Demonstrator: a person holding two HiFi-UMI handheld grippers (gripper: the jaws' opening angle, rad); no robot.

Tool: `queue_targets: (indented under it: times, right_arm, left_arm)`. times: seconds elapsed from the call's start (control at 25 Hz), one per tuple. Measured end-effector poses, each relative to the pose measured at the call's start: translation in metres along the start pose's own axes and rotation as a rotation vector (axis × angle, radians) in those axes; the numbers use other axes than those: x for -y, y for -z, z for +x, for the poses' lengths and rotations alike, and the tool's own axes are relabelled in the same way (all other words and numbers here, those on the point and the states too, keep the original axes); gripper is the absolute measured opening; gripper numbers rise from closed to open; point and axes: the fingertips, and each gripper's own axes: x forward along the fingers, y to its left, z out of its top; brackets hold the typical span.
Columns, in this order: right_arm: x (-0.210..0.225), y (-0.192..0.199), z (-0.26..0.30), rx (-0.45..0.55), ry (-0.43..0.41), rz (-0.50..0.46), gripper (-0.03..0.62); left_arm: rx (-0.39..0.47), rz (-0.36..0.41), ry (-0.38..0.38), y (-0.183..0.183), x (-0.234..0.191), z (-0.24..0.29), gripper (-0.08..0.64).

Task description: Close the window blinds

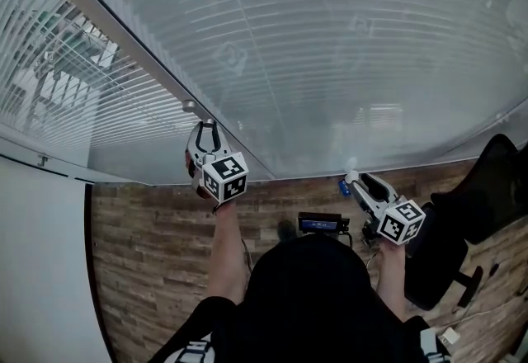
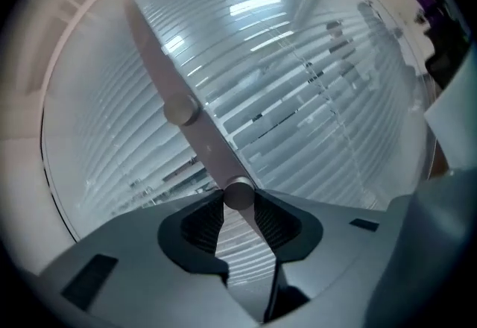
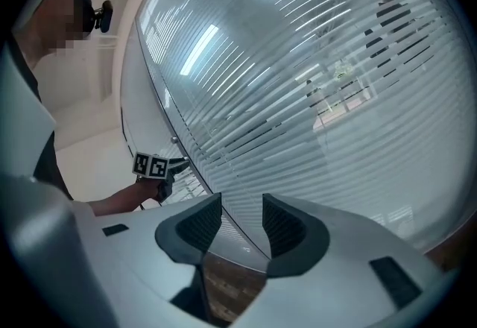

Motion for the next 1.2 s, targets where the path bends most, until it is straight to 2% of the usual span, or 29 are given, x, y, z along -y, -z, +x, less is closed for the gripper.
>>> queue_targets:
  times: [0.12,0.16,0.2,0.28,0.44,0.52,0.76,0.84,0.88,0.96,1.12,1.2]
  right_arm:
    - [0.002,0.006,-0.001,-0.005,0.003,0.001,0.176]
    - [0.001,0.005,-0.002,-0.007,0.006,0.001,0.176]
    - [0.0,0.002,-0.003,-0.008,0.009,0.0,0.176]
    - [-0.005,-0.007,-0.004,-0.005,0.014,-0.004,0.176]
    - [-0.015,-0.021,-0.005,0.001,0.014,-0.001,0.176]
    - [-0.018,-0.026,-0.007,0.003,0.016,-0.001,0.176]
    - [-0.02,-0.028,-0.005,0.0,0.01,-0.002,0.176]
    - [-0.018,-0.025,-0.006,-0.005,0.008,0.001,0.176]
    - [-0.017,-0.024,-0.006,-0.007,0.007,0.002,0.176]
    - [-0.016,-0.021,-0.006,-0.011,0.006,0.0,0.176]
    - [-0.012,-0.015,-0.005,-0.009,0.006,-0.001,0.176]
    - [-0.011,-0.013,-0.005,-0.008,0.009,-0.001,0.176]
  left_arm:
    - [0.016,-0.337,0.1,0.011,0.005,-0.003,0.143]
    - [0.018,-0.421,0.119,0.011,0.003,-0.006,0.149]
    - [0.024,-0.471,0.129,0.007,-0.001,-0.007,0.153]
    - [0.042,-0.502,0.132,-0.008,-0.013,-0.008,0.153]
    - [0.042,-0.443,0.114,-0.027,-0.028,-0.007,0.14]
    - [0.04,-0.369,0.096,-0.03,-0.029,-0.008,0.138]
    - [0.028,-0.076,0.001,-0.032,-0.029,-0.005,0.138]
    - [0.03,-0.037,-0.006,-0.031,-0.026,-0.006,0.138]
    - [0.034,-0.044,0.002,-0.03,-0.023,-0.005,0.138]
    - [0.04,-0.128,0.045,-0.026,-0.018,-0.004,0.138]
    - [0.062,-0.508,0.147,-0.017,-0.013,-0.01,0.16]
    - [0.081,-0.632,0.177,-0.017,-0.016,-0.012,0.16]
